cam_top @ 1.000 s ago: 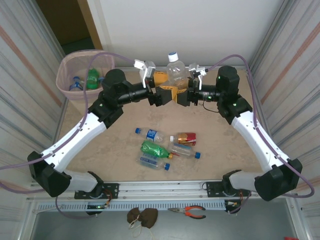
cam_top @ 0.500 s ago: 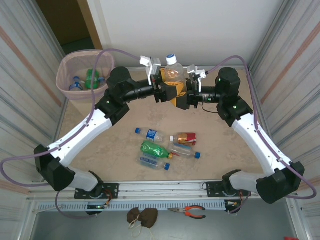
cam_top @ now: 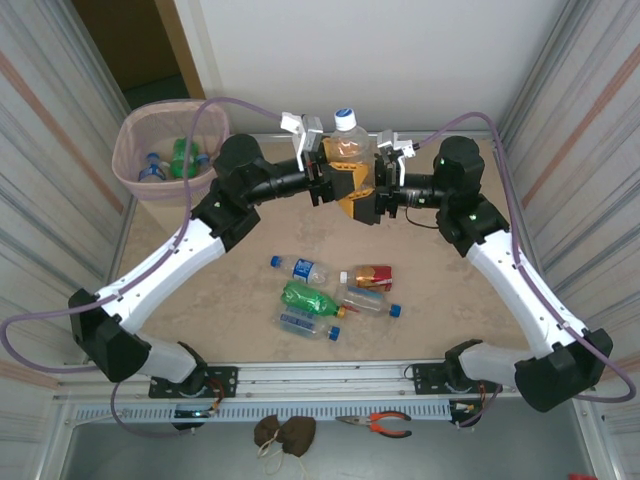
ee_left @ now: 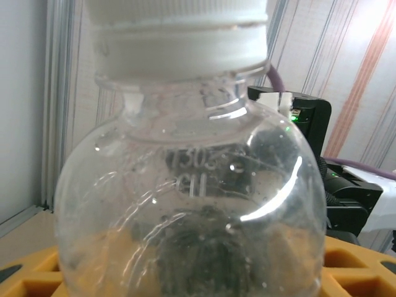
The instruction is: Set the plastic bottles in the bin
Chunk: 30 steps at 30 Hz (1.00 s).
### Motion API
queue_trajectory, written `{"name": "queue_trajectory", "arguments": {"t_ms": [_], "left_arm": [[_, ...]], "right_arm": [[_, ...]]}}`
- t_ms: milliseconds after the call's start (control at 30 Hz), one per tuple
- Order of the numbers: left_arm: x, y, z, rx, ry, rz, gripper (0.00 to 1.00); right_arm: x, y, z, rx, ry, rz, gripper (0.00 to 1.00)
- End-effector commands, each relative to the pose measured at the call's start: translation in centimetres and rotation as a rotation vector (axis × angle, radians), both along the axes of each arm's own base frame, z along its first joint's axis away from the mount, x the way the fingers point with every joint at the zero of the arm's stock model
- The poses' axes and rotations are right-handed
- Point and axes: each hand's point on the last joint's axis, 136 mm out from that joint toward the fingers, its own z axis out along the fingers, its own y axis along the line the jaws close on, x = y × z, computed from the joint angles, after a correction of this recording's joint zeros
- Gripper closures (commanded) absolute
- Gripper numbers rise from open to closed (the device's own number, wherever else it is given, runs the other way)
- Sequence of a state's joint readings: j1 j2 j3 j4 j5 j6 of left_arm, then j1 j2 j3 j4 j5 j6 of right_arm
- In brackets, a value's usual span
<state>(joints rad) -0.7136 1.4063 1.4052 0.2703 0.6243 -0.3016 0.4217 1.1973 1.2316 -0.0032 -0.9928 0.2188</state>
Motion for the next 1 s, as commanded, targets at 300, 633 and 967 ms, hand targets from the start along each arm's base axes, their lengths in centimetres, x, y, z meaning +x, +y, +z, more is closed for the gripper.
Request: {"name": "queue_trajectory", "arguments": {"t_ms": [300,633,967], "left_arm": [[2.3,6.3,3.4,0.082,-0.081,0.254,0.46],[9.2,17.4,2.6,0.241,0.078,0.689,0.47],[13.9,27.7,-0.6,0.341,0.309,0.934,0.48]], "right_arm": [[-1.9,-1.5,-0.7,-0.070,-0.024,-0.064,0.09],[-2.5,-2.3,-1.0,-0.102,-0.034,-0.087,0.11],[-3.0,-2.8,-0.4,-0.113,-0.059,-0.085,0.13]]}}
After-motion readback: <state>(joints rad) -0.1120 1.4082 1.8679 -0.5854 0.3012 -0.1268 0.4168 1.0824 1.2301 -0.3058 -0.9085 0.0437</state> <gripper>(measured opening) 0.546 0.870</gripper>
